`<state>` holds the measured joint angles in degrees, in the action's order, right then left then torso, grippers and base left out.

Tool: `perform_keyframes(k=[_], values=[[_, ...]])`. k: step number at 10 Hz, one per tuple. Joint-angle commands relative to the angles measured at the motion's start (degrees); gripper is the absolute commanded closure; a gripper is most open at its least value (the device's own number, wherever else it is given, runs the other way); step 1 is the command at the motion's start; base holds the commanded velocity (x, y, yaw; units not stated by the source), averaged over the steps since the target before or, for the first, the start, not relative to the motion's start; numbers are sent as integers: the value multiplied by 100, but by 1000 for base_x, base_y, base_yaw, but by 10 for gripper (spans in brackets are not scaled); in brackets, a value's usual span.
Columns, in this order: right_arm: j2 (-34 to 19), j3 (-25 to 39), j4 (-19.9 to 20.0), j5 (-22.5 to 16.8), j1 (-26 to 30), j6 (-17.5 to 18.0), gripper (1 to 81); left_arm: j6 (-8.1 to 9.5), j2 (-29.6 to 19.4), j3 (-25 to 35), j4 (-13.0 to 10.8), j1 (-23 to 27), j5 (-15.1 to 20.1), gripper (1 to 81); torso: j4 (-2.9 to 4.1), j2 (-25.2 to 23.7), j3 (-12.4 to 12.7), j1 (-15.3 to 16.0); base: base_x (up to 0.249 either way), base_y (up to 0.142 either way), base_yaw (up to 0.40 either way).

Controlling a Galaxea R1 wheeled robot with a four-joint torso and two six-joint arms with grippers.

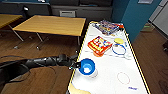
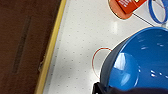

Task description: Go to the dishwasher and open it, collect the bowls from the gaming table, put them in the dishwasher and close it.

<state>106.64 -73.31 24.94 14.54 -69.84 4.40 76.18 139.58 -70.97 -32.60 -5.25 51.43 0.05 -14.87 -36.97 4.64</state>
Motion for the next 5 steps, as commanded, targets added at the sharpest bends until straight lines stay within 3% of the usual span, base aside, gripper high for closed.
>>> perform_keyframes(k=[1, 4, 5], values=[[-176, -15, -200, -408, 62, -36, 811, -648, -1687, 1745, -106, 565, 174, 811, 0, 0, 0, 0, 0, 0, 0], [-70, -112, -394, -505, -184, -27, 811, -991, -2593, 2228, -142, -84, 121, 811, 0, 0, 0, 0, 0, 0, 0], [-70, -112, -394, -496, -246, -27, 811, -1149, -2777, 2272, -150, -400, 95, 811, 0, 0, 544, 0, 0, 0, 0]])
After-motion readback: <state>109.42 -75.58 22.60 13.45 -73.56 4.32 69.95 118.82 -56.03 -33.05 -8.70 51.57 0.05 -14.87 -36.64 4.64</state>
